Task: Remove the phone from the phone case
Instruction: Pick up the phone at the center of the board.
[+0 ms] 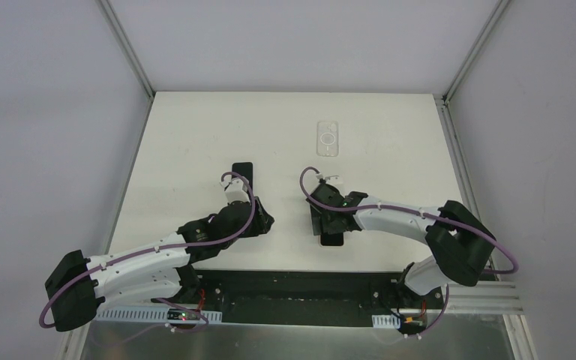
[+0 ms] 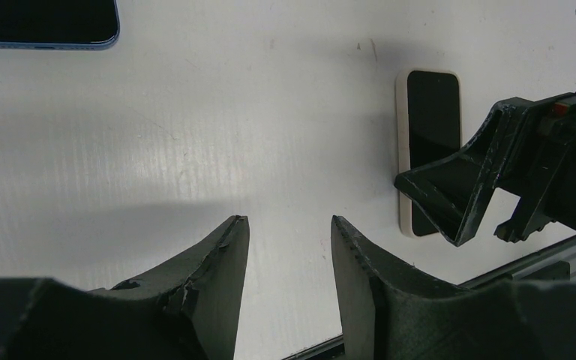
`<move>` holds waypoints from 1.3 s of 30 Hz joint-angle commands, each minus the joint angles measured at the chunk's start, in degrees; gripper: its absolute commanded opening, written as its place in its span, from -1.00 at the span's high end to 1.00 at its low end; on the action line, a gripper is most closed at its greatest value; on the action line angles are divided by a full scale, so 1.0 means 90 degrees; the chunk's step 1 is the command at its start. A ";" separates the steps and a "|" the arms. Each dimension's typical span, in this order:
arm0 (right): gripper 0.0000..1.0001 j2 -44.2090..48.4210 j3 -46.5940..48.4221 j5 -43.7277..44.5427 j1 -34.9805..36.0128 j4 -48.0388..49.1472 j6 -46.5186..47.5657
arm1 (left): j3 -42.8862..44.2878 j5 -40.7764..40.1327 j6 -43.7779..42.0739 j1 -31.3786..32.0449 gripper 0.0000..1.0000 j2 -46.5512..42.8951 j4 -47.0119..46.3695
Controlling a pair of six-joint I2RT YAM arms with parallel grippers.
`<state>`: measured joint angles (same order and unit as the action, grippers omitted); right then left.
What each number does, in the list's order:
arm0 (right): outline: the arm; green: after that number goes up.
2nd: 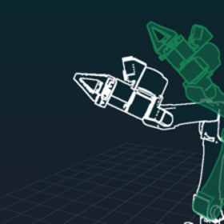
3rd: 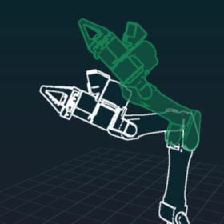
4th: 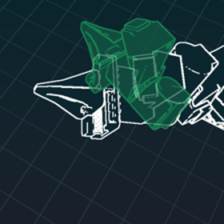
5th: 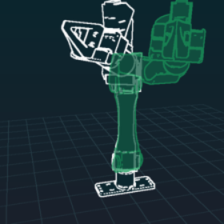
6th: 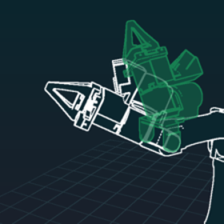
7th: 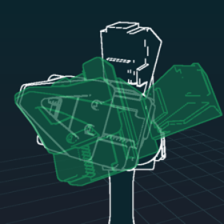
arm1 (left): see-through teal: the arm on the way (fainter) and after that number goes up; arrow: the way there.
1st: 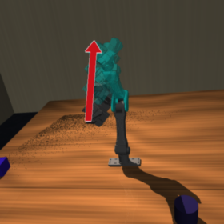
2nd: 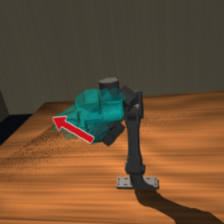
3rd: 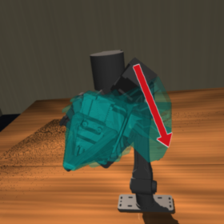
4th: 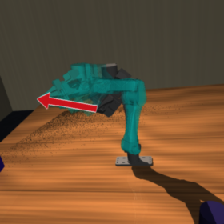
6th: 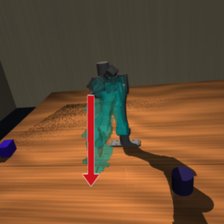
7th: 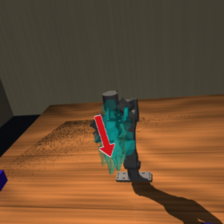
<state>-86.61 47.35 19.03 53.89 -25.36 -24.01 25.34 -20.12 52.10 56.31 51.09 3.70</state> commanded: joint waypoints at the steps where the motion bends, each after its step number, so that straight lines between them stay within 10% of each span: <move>1: 0.70 0.0305 -0.0012 0.0163 0.0028 -0.0375 -0.0054 | 0.0002 -0.0195 0.0094 0.0060 0.10 -0.0066 -0.0054; 3: 1.00 0.0352 0.0029 0.0183 0.0025 -0.0434 -0.0071 | 0.0009 -0.0205 0.0111 0.0058 0.10 -0.0045 -0.0052; 13: 1.00 0.1397 -0.0080 0.0643 0.0159 -0.0586 0.0121 | 0.0048 -0.0445 -0.0121 0.0042 0.01 -0.0093 -0.0257; 23: 1.00 0.2717 -0.0340 0.0575 0.0316 -0.0752 0.0240 | 0.0552 -0.0103 -0.0311 -0.0088 -0.51 0.0122 -0.0725; 39: 1.00 0.5050 -0.1681 0.0384 0.1126 0.1250 0.1387 | 0.1291 0.3989 0.0364 -0.0783 -0.63 0.1890 -0.3268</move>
<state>-44.82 32.88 20.75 62.61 -23.18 -14.70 32.27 3.57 52.77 49.39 64.53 -16.25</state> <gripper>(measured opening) 0.767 0.821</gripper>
